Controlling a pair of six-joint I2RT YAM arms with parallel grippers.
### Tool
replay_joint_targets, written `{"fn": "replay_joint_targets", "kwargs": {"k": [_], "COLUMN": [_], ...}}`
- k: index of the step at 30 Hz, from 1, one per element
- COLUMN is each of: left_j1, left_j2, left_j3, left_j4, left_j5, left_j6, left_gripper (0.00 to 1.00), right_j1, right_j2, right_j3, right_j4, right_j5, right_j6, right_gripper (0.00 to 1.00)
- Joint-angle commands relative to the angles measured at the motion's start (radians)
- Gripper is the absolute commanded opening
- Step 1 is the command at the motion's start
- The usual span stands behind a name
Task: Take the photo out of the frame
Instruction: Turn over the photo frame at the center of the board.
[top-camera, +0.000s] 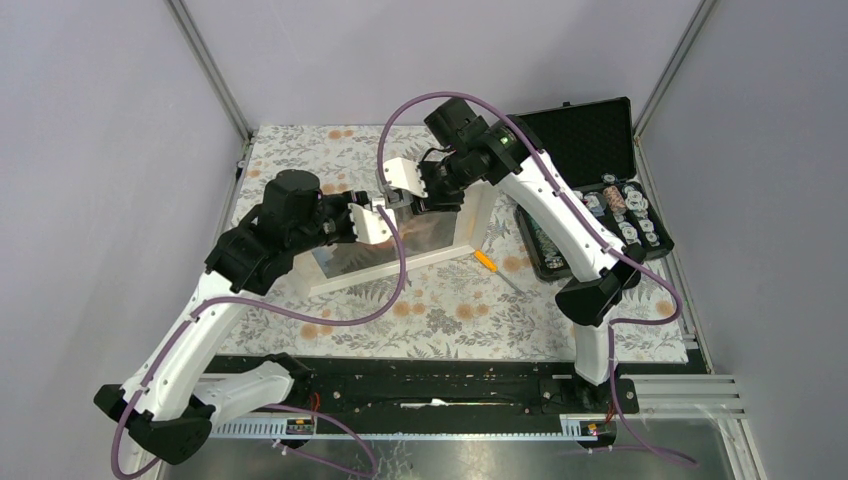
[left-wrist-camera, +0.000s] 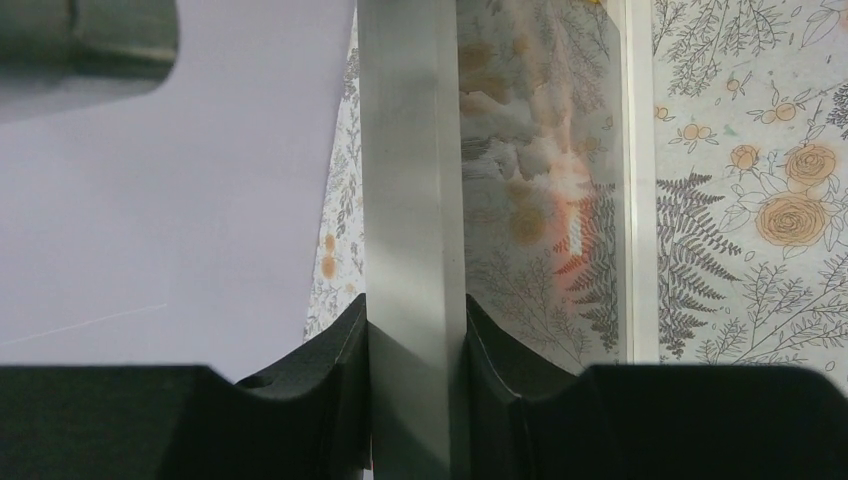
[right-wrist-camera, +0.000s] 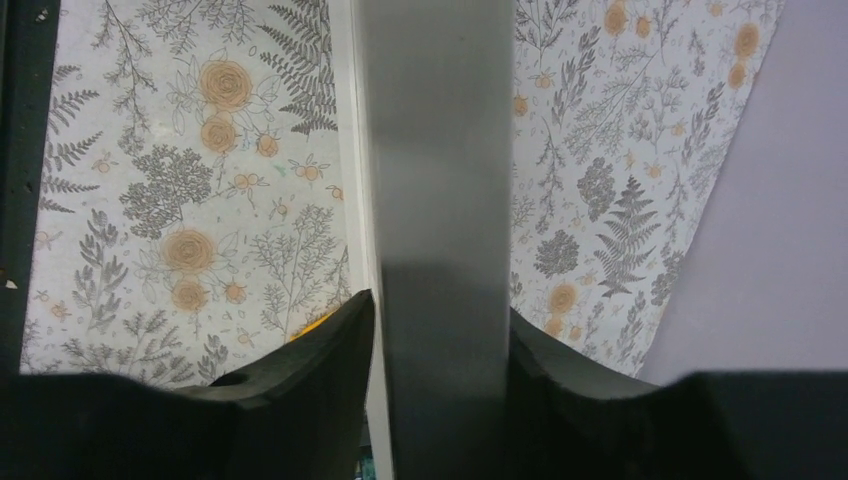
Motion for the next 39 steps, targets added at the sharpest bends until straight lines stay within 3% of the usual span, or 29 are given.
{"fn": "replay_joint_targets", "kwargs": {"k": [1,3,6,9,12,15,17,19,21,27,28,32,39], "left_j1": [0.003,0.004,0.003,0.003,0.003,0.003,0.003,0.003,0.003,0.003,0.004,0.003,0.010], "left_j2": [-0.057,-0.059,-0.063,-0.068,-0.075,-0.077,-0.080,-0.085,-0.088,-0.101,-0.108,-0.104,-0.057], "left_j3": [-0.005,-0.007,-0.012,-0.018,-0.027,-0.029,-0.030,-0.033,-0.033,-0.015,-0.012,0.032,0.108], "left_j4": [0.088,0.088,0.089,0.095,0.098,0.105,0.113,0.123,0.136,0.198,0.207,0.214,0.228], "left_j5": [0.006,0.006,0.009,0.015,0.018,0.009,0.003,-0.009,-0.031,-0.153,-0.169,-0.269,-0.467], "left_j6": [0.061,0.063,0.079,0.087,0.091,0.091,0.086,0.069,0.041,-0.065,-0.079,-0.163,-0.329], "left_gripper": [0.00,0.00,0.00,0.00,0.00,0.00,0.01,0.12,0.21,0.75,0.80,0.90,0.92], "right_j1": [-0.015,-0.022,-0.010,-0.001,0.002,0.004,0.004,0.004,0.004,0.003,0.002,-0.003,-0.015], "right_j2": [0.067,0.067,0.067,0.081,0.091,0.092,0.099,0.105,0.111,0.112,0.110,0.109,0.155], "right_j3": [-0.007,0.022,0.012,0.007,0.002,-0.007,-0.003,0.012,0.025,0.027,0.025,0.027,0.064], "right_j4": [-0.069,-0.069,-0.082,-0.120,-0.131,-0.135,-0.133,-0.121,-0.104,0.007,0.034,0.099,0.115], "right_j5": [0.084,0.075,0.124,0.164,0.181,0.187,0.189,0.189,0.195,0.265,0.277,0.273,0.200], "right_j6": [0.030,0.023,-0.013,-0.020,-0.012,-0.015,-0.012,0.005,0.023,0.104,0.123,0.178,0.279], "right_gripper": [0.55,0.63,0.46,0.53,0.50,0.36,0.17,0.01,0.00,0.00,0.00,0.00,0.00]}}
